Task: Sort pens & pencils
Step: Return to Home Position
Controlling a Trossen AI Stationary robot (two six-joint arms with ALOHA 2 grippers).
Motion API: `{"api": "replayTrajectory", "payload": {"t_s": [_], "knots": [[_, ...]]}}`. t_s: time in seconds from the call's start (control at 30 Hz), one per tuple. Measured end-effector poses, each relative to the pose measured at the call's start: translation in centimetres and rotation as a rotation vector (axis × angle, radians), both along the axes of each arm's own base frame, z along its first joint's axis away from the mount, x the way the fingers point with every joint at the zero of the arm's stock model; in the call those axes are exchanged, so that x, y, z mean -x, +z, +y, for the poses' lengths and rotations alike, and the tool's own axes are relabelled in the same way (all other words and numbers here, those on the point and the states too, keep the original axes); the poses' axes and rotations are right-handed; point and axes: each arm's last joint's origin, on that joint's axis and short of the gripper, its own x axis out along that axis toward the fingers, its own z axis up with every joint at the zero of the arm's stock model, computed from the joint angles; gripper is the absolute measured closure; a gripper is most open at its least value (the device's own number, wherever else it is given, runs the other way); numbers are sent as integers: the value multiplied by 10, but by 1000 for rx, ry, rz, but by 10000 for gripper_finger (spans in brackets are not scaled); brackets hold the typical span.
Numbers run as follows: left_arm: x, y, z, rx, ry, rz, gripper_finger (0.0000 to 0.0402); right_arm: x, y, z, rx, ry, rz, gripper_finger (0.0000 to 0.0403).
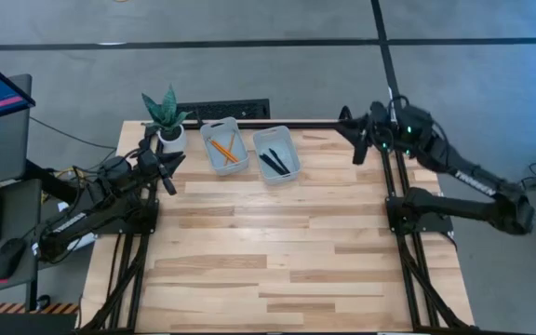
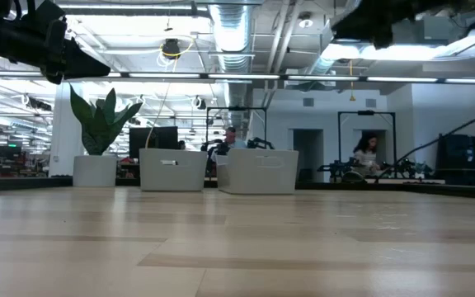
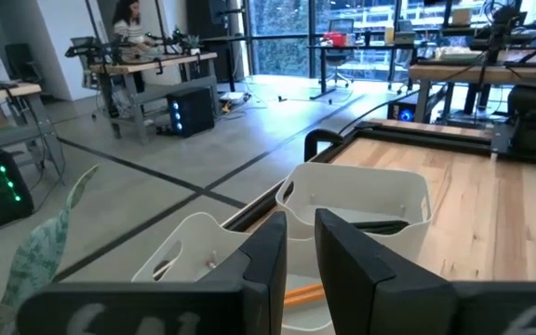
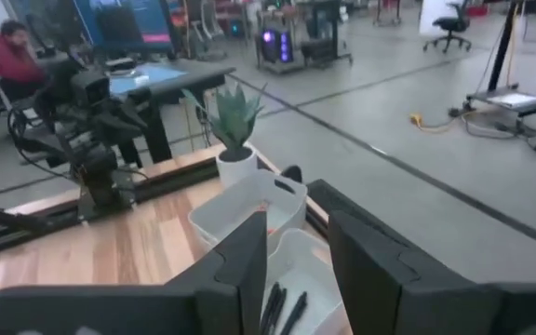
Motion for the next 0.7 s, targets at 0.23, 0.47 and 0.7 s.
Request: {"api": "replayTrajectory", "payload": {"t_s": [0.23, 0.47, 0.7], "knots": [[0, 0, 0, 0, 0, 0, 349, 20, -55, 9, -28, -32, -92, 265], [0, -3, 0, 4, -1, 34, 349, 39, -84, 23, 1, -37, -176, 264], [0, -5, 0, 3, -5, 59, 349, 56, -102, 36, 21, -34, -289, 263]]}}
